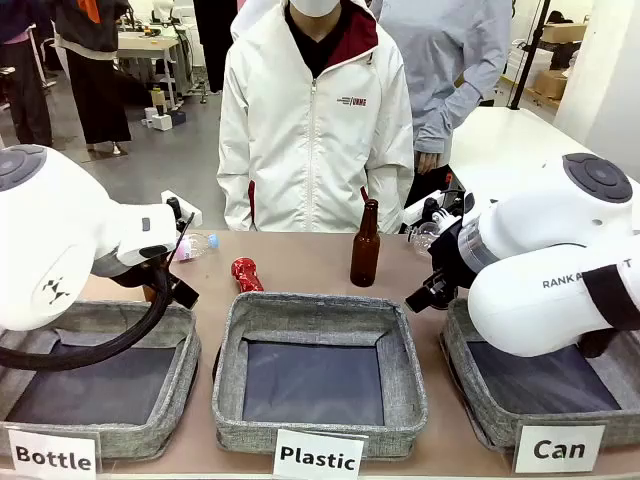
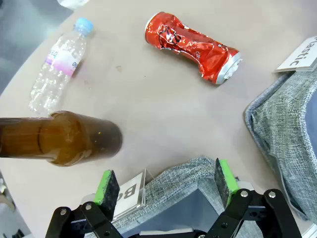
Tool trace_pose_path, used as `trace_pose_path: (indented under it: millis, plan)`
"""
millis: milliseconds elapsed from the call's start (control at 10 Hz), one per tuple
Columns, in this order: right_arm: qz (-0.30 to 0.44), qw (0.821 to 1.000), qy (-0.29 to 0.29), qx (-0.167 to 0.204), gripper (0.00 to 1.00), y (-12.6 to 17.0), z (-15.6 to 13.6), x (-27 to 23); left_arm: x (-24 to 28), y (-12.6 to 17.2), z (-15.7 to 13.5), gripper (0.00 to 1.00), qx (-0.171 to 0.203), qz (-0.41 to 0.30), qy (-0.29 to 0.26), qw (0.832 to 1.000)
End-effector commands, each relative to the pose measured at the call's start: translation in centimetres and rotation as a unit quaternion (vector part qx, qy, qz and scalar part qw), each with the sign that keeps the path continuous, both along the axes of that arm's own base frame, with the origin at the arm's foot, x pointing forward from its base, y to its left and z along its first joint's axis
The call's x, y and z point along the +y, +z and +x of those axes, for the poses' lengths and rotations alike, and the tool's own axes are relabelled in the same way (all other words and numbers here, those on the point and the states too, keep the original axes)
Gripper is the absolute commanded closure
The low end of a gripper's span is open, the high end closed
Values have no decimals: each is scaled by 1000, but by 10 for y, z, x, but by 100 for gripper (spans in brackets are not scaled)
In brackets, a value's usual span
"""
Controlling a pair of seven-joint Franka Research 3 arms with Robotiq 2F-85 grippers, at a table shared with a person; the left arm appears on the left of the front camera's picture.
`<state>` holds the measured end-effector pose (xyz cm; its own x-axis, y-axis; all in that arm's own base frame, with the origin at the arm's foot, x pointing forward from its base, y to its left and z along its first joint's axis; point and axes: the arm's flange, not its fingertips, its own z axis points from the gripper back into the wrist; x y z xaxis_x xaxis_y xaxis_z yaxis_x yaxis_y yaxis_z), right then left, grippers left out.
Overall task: Sort the can waste into the basket.
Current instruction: Pick up the can waste from the table and place it in the right Fabric basket.
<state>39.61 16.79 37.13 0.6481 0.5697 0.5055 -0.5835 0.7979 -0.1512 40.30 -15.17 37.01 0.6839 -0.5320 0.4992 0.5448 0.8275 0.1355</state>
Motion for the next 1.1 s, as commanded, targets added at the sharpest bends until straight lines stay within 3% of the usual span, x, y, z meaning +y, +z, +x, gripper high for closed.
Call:
trace_pose_path:
  millis: [0,1000]
  plan:
    - [0,1000,0,0,0,0,0,0,0,0,0,0,0,0,0,1000]
    - [0,1000,0,0,0,0,0,0,0,0,0,0,0,0,0,1000]
